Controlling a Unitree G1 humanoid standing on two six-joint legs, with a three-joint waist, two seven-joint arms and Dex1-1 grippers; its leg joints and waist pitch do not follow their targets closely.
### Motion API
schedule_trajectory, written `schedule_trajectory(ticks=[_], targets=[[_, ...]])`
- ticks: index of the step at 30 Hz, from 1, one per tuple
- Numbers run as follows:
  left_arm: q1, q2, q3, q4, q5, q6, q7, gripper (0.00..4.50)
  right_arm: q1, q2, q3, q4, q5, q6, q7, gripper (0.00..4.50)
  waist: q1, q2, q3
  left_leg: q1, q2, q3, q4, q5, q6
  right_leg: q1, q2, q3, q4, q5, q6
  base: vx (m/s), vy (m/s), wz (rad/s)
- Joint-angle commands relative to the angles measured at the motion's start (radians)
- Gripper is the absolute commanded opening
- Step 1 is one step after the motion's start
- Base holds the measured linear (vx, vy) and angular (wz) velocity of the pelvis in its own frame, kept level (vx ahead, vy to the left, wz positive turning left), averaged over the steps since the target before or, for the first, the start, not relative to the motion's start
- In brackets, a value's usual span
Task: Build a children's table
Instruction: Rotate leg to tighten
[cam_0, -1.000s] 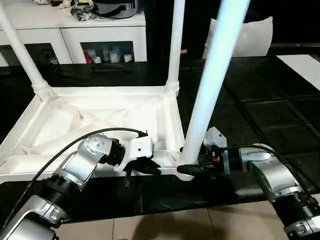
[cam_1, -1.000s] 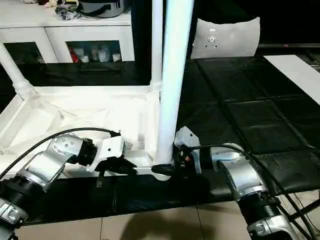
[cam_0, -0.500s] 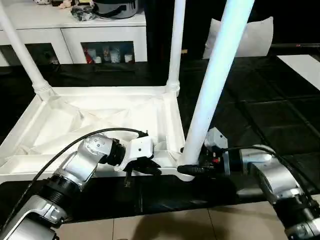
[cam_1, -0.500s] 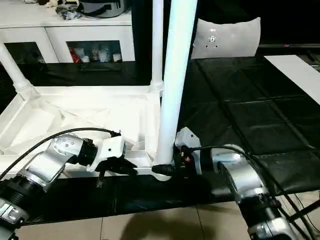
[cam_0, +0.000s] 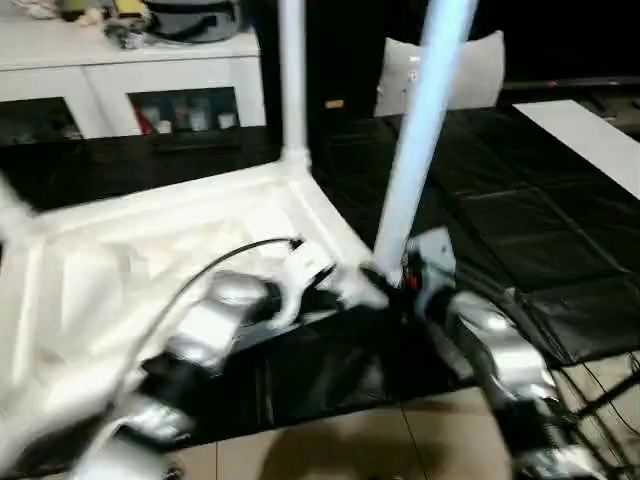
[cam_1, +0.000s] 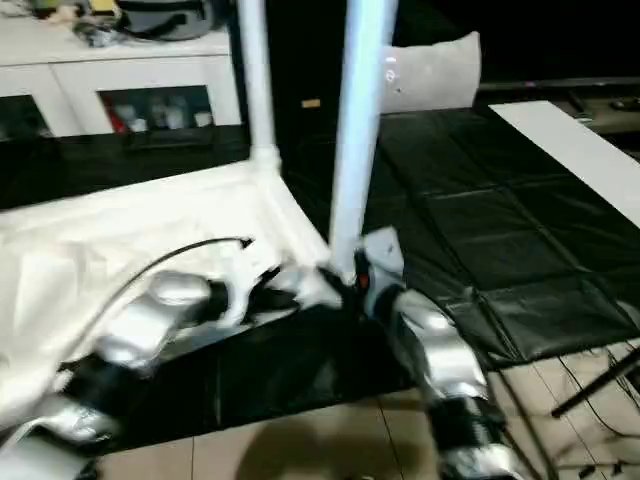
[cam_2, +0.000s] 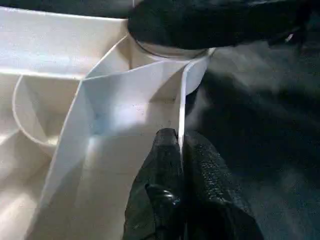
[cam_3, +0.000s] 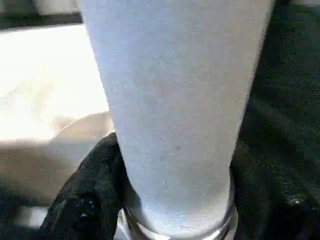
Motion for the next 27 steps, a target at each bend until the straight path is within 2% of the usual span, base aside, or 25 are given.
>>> schedule_trajectory(ticks=[1, 2, 3, 4, 5, 6, 7, 9, 10, 12, 15, 17, 18, 20, 22, 23, 24, 25, 27], targets=[[-0.090, -0.054, 0.079, -0.050, -0.034, -0.030, 0.104, 0.00, -0.013, 0.075, 0.017, 0.058, 0.058, 0.043, -0.025, 2.63, 0.005, -0.008, -0.066, -0.014, 0.006, 0.001, -0.071, -0.186, 0.057, 0.064, -0.043, 0.042, -0.086, -0.445, -0.071, 0.000, 0.000, 0.00], [-0.104, -0.070, 0.091, -0.036, -0.020, -0.033, 0.150, 0.00, -0.036, 0.089, 0.006, 0.088, 0.046, 0.031, -0.064, 2.63, 0.006, -0.004, -0.070, -0.011, 0.008, 0.001, -0.070, -0.163, 0.063, 0.062, -0.043, 0.045, -0.080, -0.401, -0.091, 0.000, 0.000, 0.00], [-0.113, -0.070, 0.087, -0.022, -0.005, -0.049, 0.167, 0.00, -0.048, 0.091, 0.010, 0.107, 0.030, 0.006, -0.077, 2.63, 0.005, -0.007, -0.074, -0.017, 0.007, 0.002, -0.068, -0.124, 0.072, 0.067, -0.043, 0.048, -0.070, -0.345, -0.110, 0.000, 0.000, 0.00], [-0.117, -0.068, 0.081, -0.016, 0.007, -0.061, 0.176, 0.00, -0.055, 0.092, 0.012, 0.118, 0.018, -0.010, -0.088, 3.18, 0.007, -0.008, -0.079, -0.022, 0.007, 0.003, -0.064, -0.069, 0.088, 0.069, -0.043, 0.052, -0.057, -0.267, -0.133, 0.000, 0.000, 0.00], [-0.119, -0.063, 0.072, -0.013, 0.016, -0.069, 0.174, 0.00, -0.058, 0.093, 0.013, 0.125, 0.011, -0.022, -0.092, 3.32, 0.008, -0.011, -0.083, -0.025, 0.007, 0.003, -0.061, -0.034, 0.098, 0.073, -0.043, 0.054, -0.048, -0.218, -0.146, 0.000, 0.000, 0.00], [-0.119, -0.057, 0.061, -0.014, 0.025, -0.074, 0.167, 0.00, -0.060, 0.097, 0.010, 0.130, 0.008, -0.036, -0.095, 3.32, 0.013, -0.010, -0.091, -0.028, 0.005, 0.004, -0.052, 0.041, 0.126, 0.071, -0.043, 0.059, -0.029, -0.105, -0.180, 0.000, 0.000, 0.00], [-0.116, -0.052, 0.052, -0.017, 0.031, -0.075, 0.161, 0.00, -0.061, 0.103, 0.001, 0.134, 0.008, -0.043, -0.100, 3.35, 0.014, -0.010, -0.092, -0.033, 0.002, 0.003, -0.047, 0.098, 0.166, 0.073, -0.042, 0.059, -0.017, -0.017, -0.207, 0.000, 0.000, 0.00], [-0.110, -0.042, 0.038, -0.023, 0.035, -0.083, 0.143, 0.00, -0.060, 0.103, -0.002, 0.134, 0.002, -0.056, -0.099, 3.57, 0.014, -0.011, -0.094, -0.035, 0.002, 0.003, -0.042, 0.140, 0.212, 0.072, -0.043, 0.059, -0.009, 0.047, -0.232, 0.000, 0.000, 0.00], [-0.099, -0.028, 0.021, -0.032, 0.034, -0.097, 0.113, 0.00, -0.054, 0.091, 0.001, 0.127, -0.009, -0.076, -0.091, 3.57, 0.015, -0.010, -0.090, -0.033, 0.003, 0.005, -0.042, 0.134, 0.230, 0.069, -0.043, 0.059, -0.012, 0.037, -0.242, 0.000, 0.000, 0.00], [-0.088, -0.018, 0.013, -0.039, 0.027, -0.109, 0.089, 0.00, -0.048, 0.079, 0.003, 0.117, -0.013, -0.096, -0.077, 3.85, 0.018, -0.009, -0.086, -0.030, 0.006, 0.009, -0.044, 0.084, 0.227, 0.066, -0.043, 0.059, -0.020, -0.036, -0.237, 0.000, 0.000, 0.00], [-0.068, -0.001, 0.000, -0.050, 0.012, -0.147, 0.034, 0.00, -0.029, 0.055, 0.002, 0.083, 0.016, -0.117, -0.016, 4.03, 0.024, -0.009, -0.076, -0.027, 0.010, 0.013, -0.051, -0.003, 0.184, 0.063, -0.041, 0.058, -0.037, -0.171, -0.203, 0.000, 0.000, 0.00], [-0.044, 0.020, -0.008, -0.055, -0.002, -0.181, -0.025, 0.00, 0.010, 0.016, 0.001, 0.018, 0.060, -0.131, 0.091, 4.23, 0.029, -0.010, -0.071, -0.023, 0.010, 0.014, -0.056, -0.060, 0.155, 0.063, -0.041, 0.059, -0.047, -0.247, -0.171, 0.000, 0.000, 0.00], [-0.042, 0.023, -0.008, -0.055, -0.002, -0.183, -0.029, 0.00, 0.014, 0.011, 0.001, 0.012, 0.062, -0.131, 0.102, 4.29, 0.037, -0.010, -0.069, -0.020, 0.012, 0.015, -0.058, -0.091, 0.141, 0.062, -0.043, 0.061, -0.054, -0.285, -0.148, 0.000, 0.000, 0.00], [-0.029, 0.045, -0.014, -0.050, -0.006, -0.204, -0.064, 0.00, 0.048, -0.033, 0.009, -0.041, 0.083, -0.136, 0.193, 4.44, 0.040, -0.012, -0.071, -0.020, 0.014, 0.013, -0.061, -0.096, 0.126, 0.062, -0.040, 0.063, -0.051, -0.288, -0.134, 0.000, 0.000, 0.00], [-0.018, 0.075, -0.025, -0.045, -0.008, -0.229, -0.106, 0.00, 0.082, -0.091, 0.023, -0.097, 0.101, -0.137, 0.288, 4.44, 0.043, -0.013, -0.072, -0.021, 0.013, 0.013, -0.061, -0.092, 0.122, 0.063, -0.039, 0.064, -0.049, -0.285, -0.131, 0.000, 0.000, 0.00], [-0.013, 0.092, -0.035, -0.041, -0.004, -0.250, -0.129, 0.00, 0.095, -0.126, 0.033, -0.120, 0.109, -0.137, 0.340, 4.44, 0.044, -0.010, -0.070, -0.022, 0.012, 0.013, -0.061, -0.097, 0.123, 0.063, -0.038, 0.063, -0.051, -0.289, -0.129, 0.000, 0.000, 0.00], [-0.008, 0.108, -0.044, -0.037, -0.001, -0.269, -0.152, 0.00, 0.105, -0.158, 0.044, -0.137, 0.113, -0.139, 0.386, 4.44, 0.045, -0.013, -0.070, -0.022, 0.013, 0.013, -0.061, -0.102, 0.121, 0.063, -0.038, 0.063, -0.052, -0.297, -0.123, 0.000, 0.000, 0.00], [-0.004, 0.121, -0.053, -0.034, 0.000, -0.284, -0.179, 0.00, 0.112, -0.189, 0.056, -0.147, 0.111, -0.146, 0.427, 4.44, 0.047, -0.009, -0.071, -0.022, 0.012, 0.012, -0.060, -0.109, 0.121, 0.063, -0.038, 0.062, -0.054, -0.308, -0.116, 0.000, 0.000, 0.00], [0.011, 0.166, -0.083, -0.035, 0.004, -0.322, -0.269, 0.00, 0.121, -0.275, 0.085, -0.156, 0.100, -0.163, 0.542, 4.44, 0.052, -0.010, -0.071, -0.020, 0.010, 0.014, -0.060, -0.117, 0.118, 0.061, -0.038, 0.062, -0.058, -0.333, -0.110, 0.000, 0.000, 0.00]])
